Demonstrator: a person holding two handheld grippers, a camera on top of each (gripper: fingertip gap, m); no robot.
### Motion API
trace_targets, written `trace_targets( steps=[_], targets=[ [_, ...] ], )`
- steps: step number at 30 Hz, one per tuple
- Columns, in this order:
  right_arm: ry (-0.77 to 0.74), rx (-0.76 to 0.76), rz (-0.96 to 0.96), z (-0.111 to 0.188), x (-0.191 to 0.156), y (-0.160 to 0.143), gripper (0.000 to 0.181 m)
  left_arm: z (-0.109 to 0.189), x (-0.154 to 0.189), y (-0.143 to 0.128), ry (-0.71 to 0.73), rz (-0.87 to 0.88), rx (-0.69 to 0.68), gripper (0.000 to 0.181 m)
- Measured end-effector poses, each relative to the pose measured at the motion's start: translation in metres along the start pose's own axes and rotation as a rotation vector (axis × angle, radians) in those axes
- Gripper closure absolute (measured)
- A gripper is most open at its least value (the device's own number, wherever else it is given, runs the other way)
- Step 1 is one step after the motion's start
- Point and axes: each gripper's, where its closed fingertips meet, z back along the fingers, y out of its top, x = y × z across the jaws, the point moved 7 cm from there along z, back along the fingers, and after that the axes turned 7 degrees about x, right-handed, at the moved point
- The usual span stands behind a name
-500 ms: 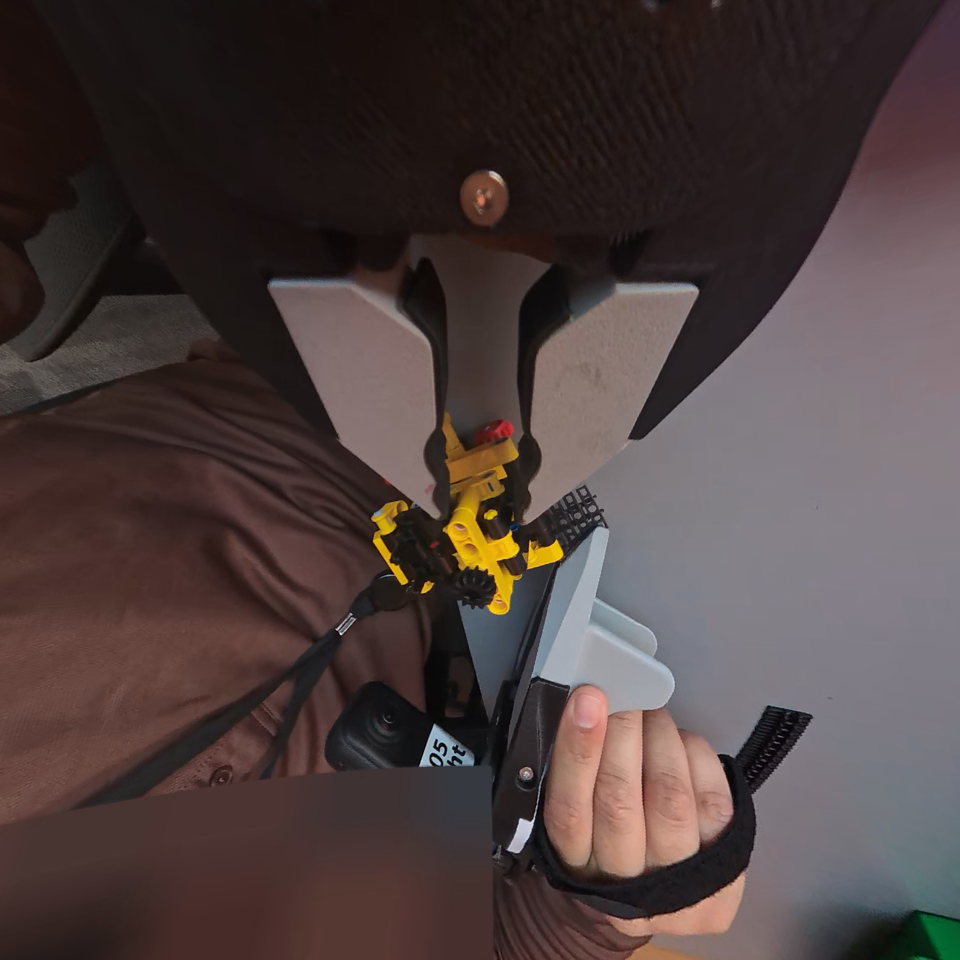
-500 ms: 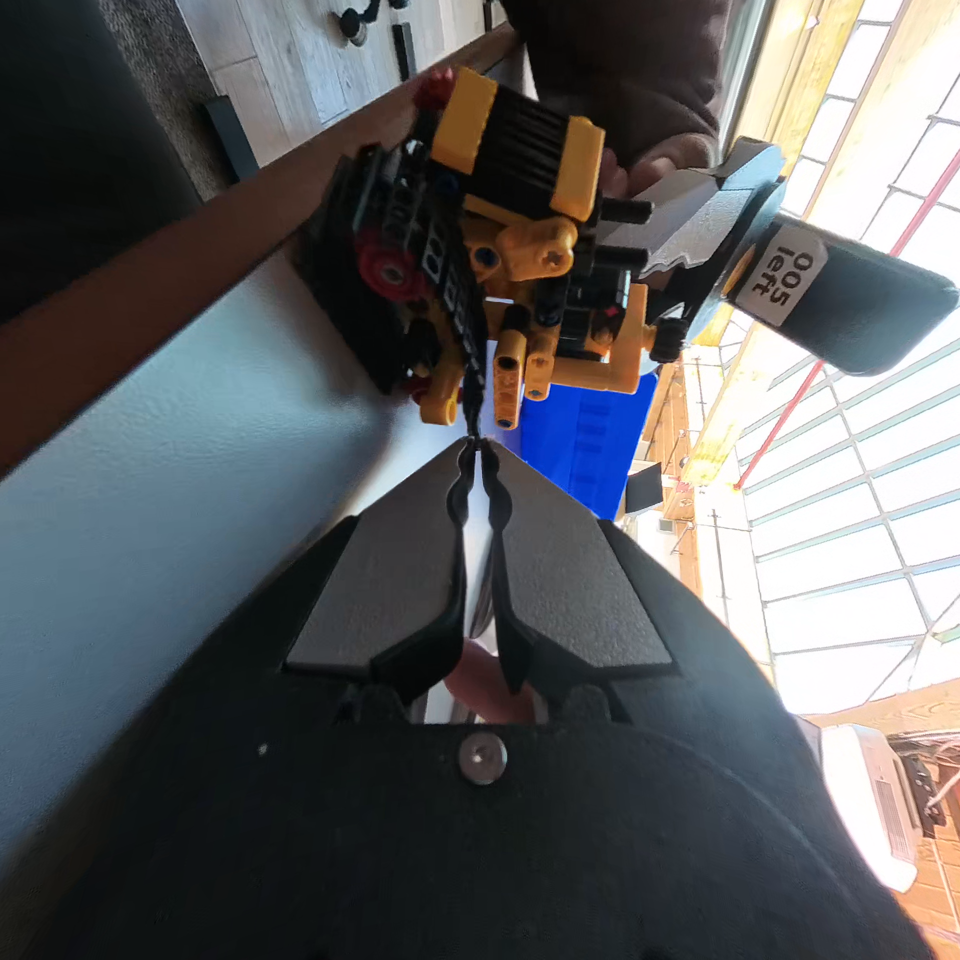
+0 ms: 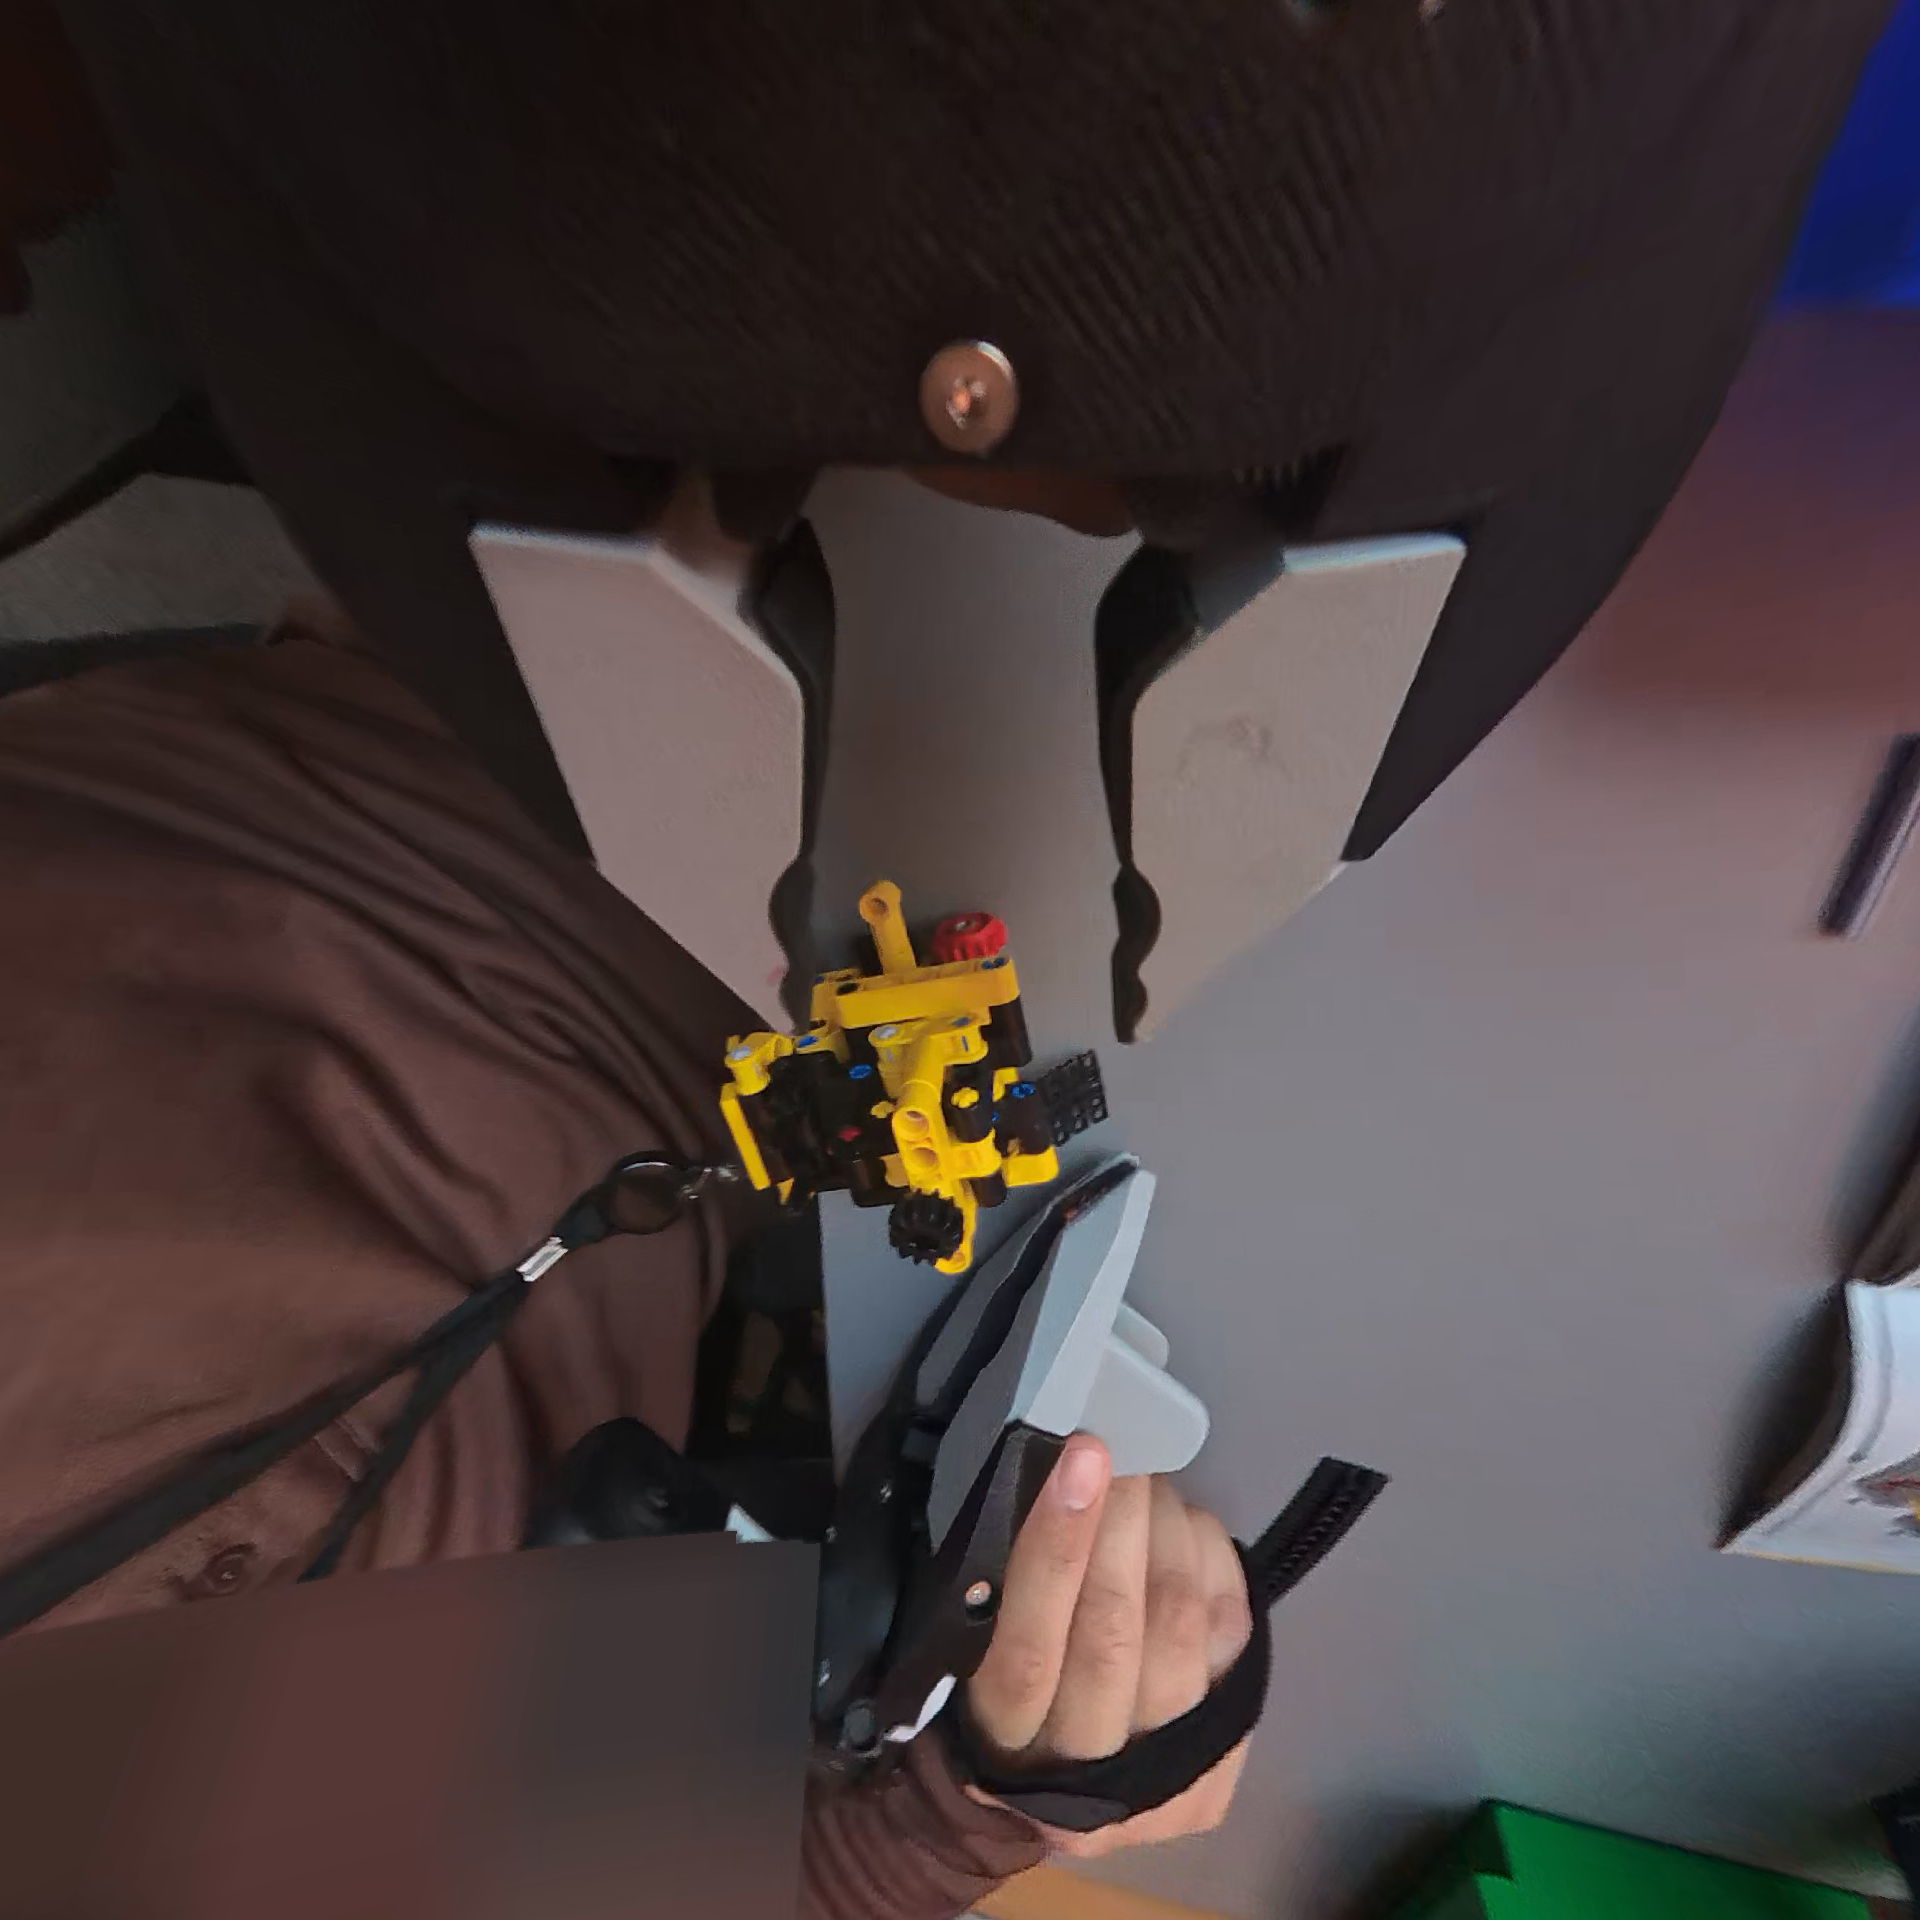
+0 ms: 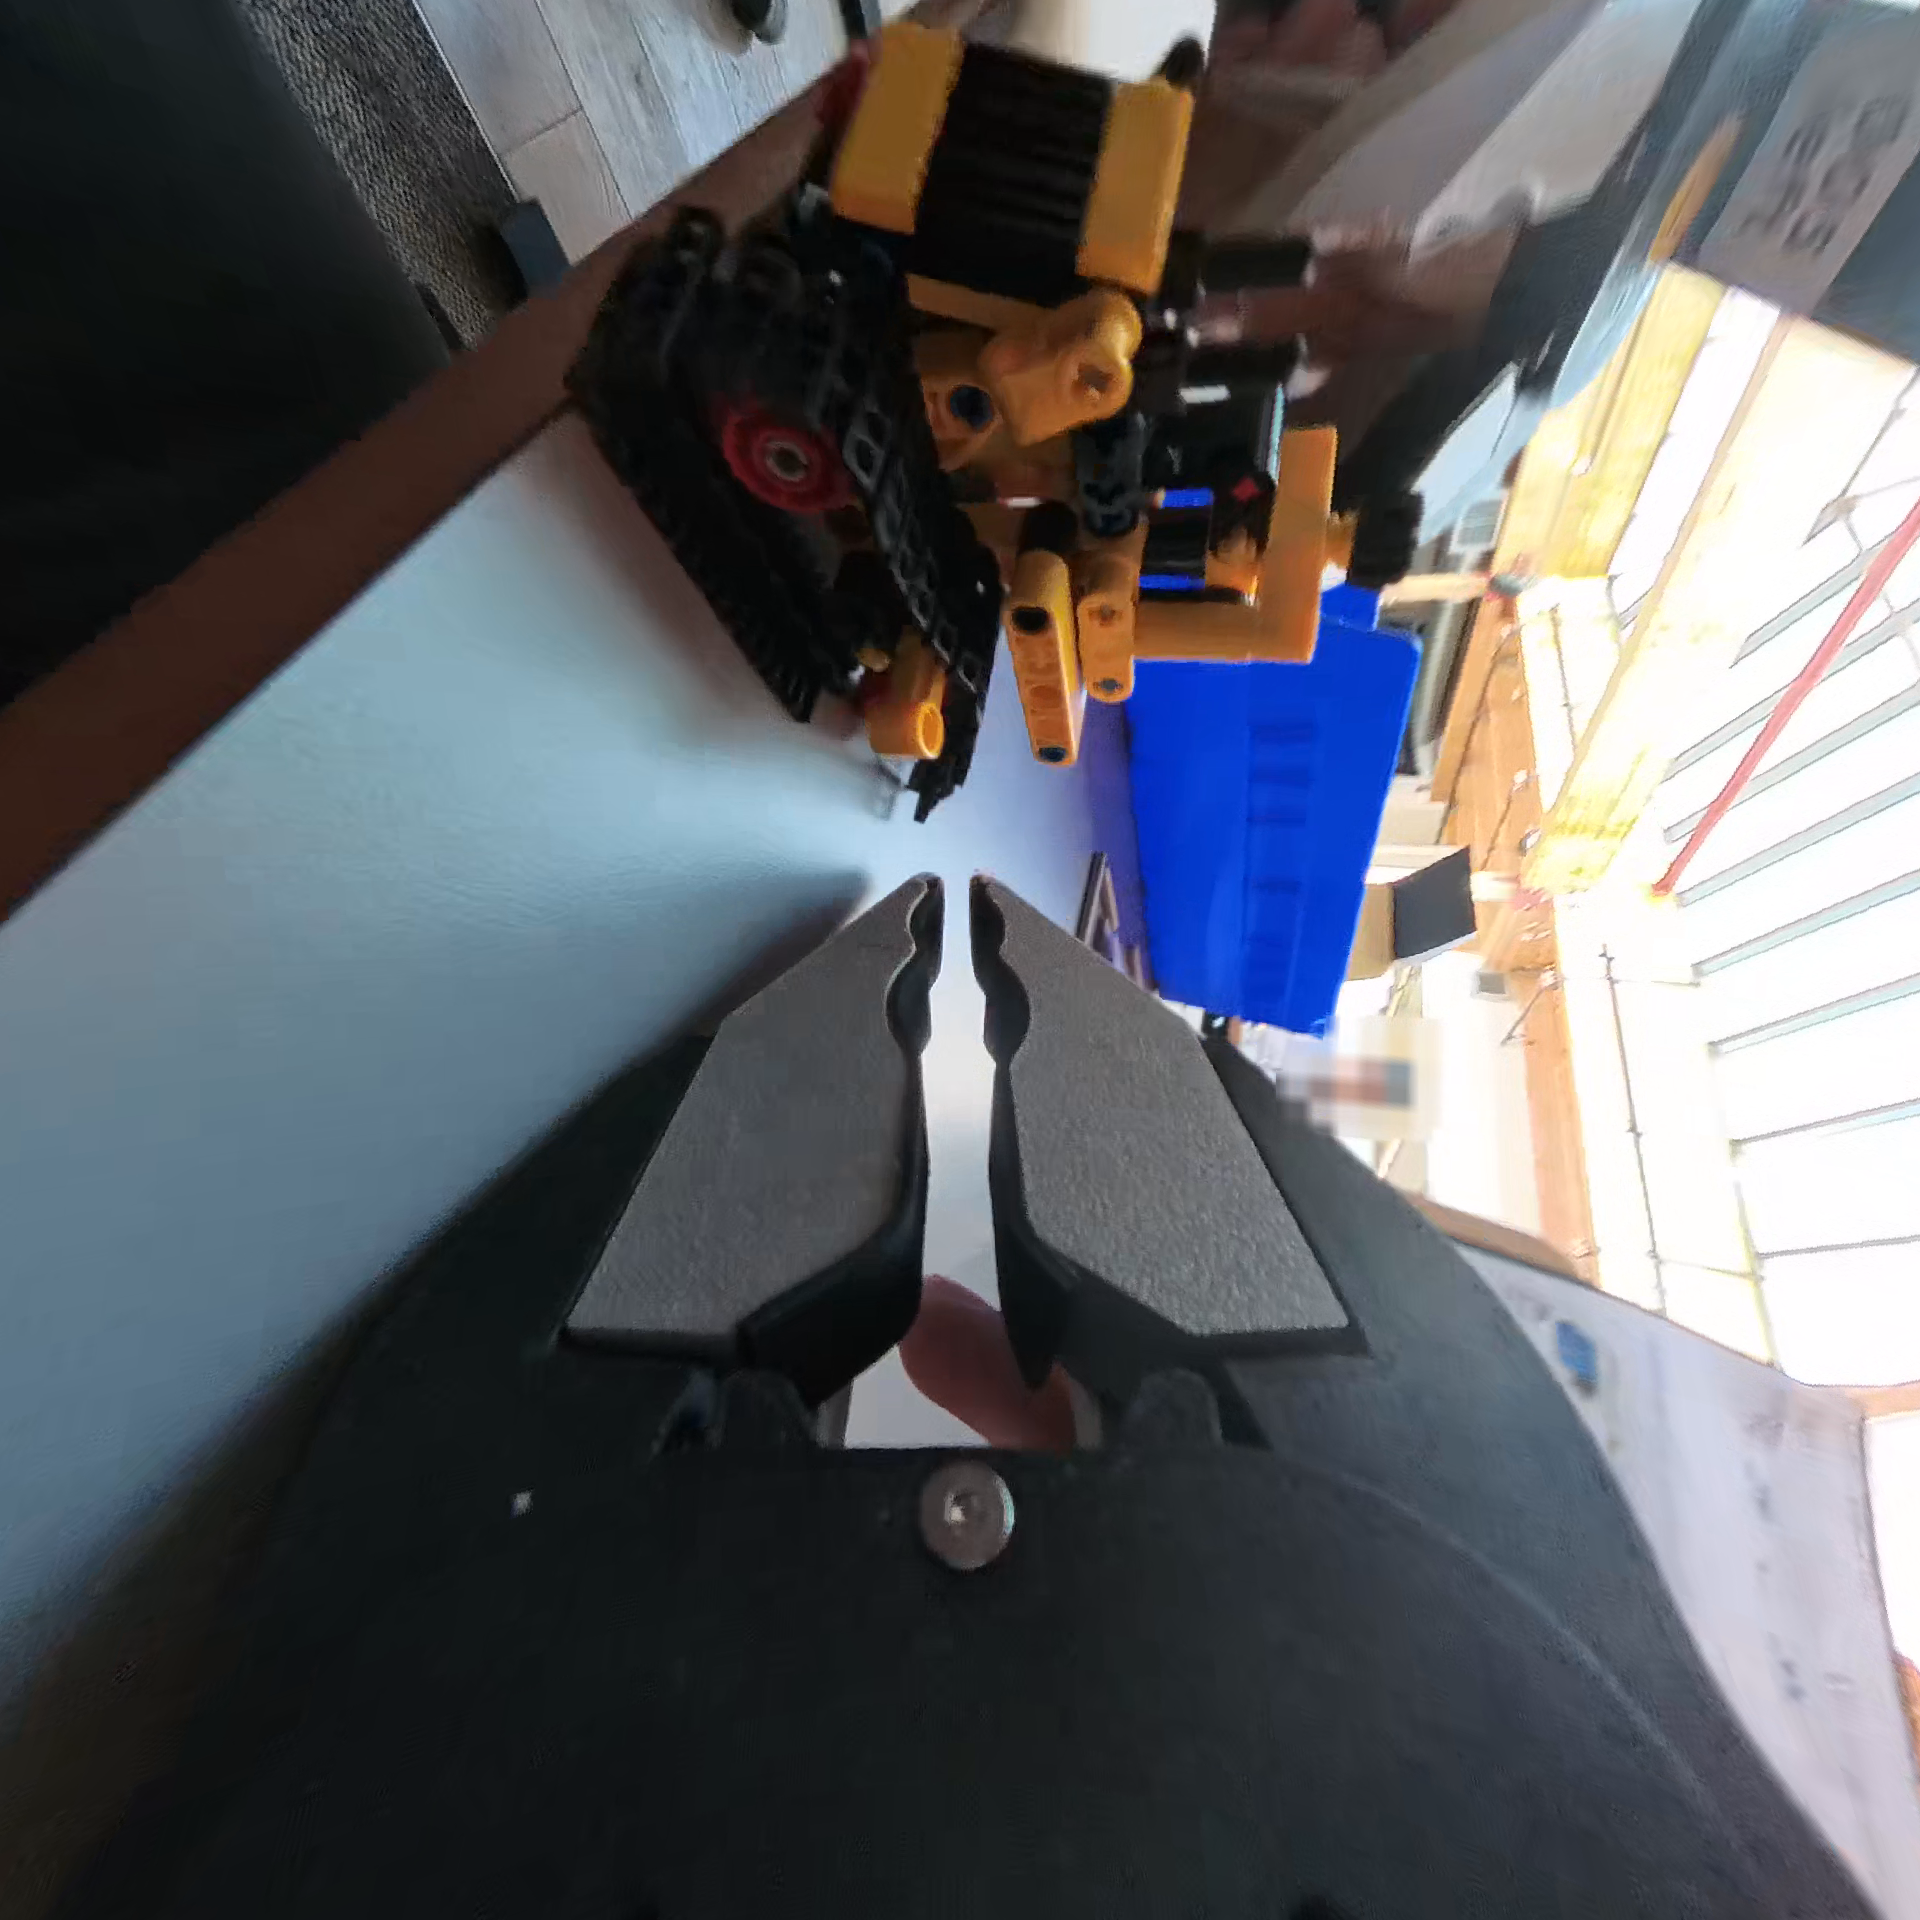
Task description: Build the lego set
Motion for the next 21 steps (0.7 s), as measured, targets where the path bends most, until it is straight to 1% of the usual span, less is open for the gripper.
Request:
trace_targets(
  steps=[3, 5, 7, 9, 10, 11, 13, 15, 17, 20, 21],
  targets=[
    [0.021, -0.035, -0.126, 0.002, 0.004, -0.008, 0.177, 0.011, 0.009, 0.003, 0.104, 0.035, 0.036, 0.123],
    [0.043, -0.041, -0.227, 0.006, 0.006, -0.012, 0.177, 0.015, 0.022, 0.004, 0.174, 0.048, 0.078, 0.118],
    [0.068, -0.034, -0.323, 0.014, 0.007, -0.016, 0.175, 0.014, 0.033, 0.001, 0.29, 0.062, 0.113, 0.115],
    [0.112, 0.005, -0.408, 0.023, 0.007, -0.014, 0.171, 0.008, 0.041, -0.005, 0.399, 0.107, 0.137, 0.111],
    [0.168, 0.042, -0.452, 0.028, 0.003, -0.01, 0.167, 0.005, 0.045, -0.008, 0.425, 0.119, 0.133, 0.107],
    [0.212, 0.076, -0.492, 0.033, 0.0, -0.005, 0.169, 0.001, 0.049, -0.011, 0.445, 0.12, 0.133, 0.105],
    [0.298, 0.136, -0.548, 0.042, -0.005, 0.01, 0.175, -0.007, 0.056, -0.016, 0.419, 0.125, 0.134, 0.101],
    [0.32, 0.153, -0.554, 0.046, -0.007, 0.025, 0.169, -0.013, 0.055, -0.019, 0.401, 0.137, 0.121, 0.096],
    [0.33, 0.16, -0.545, 0.046, -0.008, 0.039, 0.166, -0.017, 0.052, -0.017, 0.356, 0.145, 0.121, 0.095],
    [0.364, 0.182, -0.571, 0.044, -0.008, 0.057, 0.158, -0.023, 0.04, -0.013, 0.348, 0.163, 0.1, 0.093],
    [0.364, 0.177, -0.581, 0.043, -0.008, 0.06, 0.158, -0.024, 0.037, -0.011, 0.341, 0.168, 0.101, 0.093]
  ],
)
